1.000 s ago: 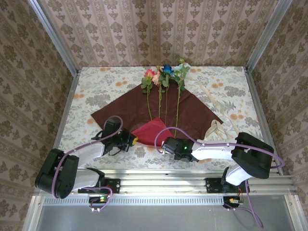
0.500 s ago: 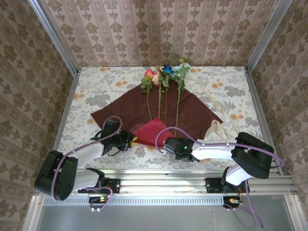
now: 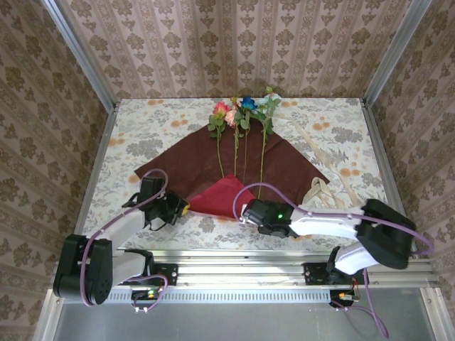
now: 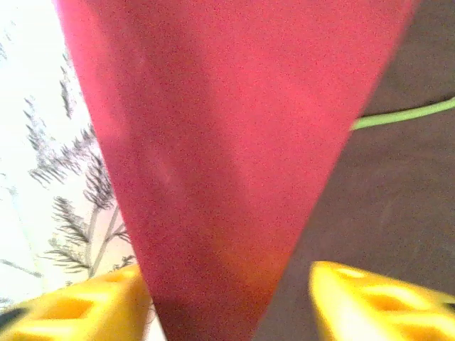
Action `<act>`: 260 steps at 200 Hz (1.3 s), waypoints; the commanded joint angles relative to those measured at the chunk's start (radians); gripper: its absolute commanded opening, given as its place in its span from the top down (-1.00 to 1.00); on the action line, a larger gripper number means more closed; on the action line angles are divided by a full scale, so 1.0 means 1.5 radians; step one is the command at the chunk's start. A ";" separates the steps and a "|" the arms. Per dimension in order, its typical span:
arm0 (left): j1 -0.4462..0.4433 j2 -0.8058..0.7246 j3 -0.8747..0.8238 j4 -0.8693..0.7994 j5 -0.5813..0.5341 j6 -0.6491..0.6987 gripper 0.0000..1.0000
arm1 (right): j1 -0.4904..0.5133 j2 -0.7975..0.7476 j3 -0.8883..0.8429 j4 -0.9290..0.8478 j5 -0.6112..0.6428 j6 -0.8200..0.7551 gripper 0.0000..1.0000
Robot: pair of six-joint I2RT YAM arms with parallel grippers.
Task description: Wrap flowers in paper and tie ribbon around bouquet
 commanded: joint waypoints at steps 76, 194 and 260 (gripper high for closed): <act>-0.052 -0.002 0.051 -0.079 -0.052 0.084 1.00 | -0.054 0.087 0.191 0.111 -0.514 0.381 0.53; -0.188 0.027 0.187 -0.221 -0.191 0.247 1.00 | -0.096 0.398 0.332 0.063 -0.580 0.515 0.80; -0.303 0.097 0.272 -0.328 -0.357 0.348 0.99 | -0.117 0.373 0.325 0.078 -0.609 0.524 0.76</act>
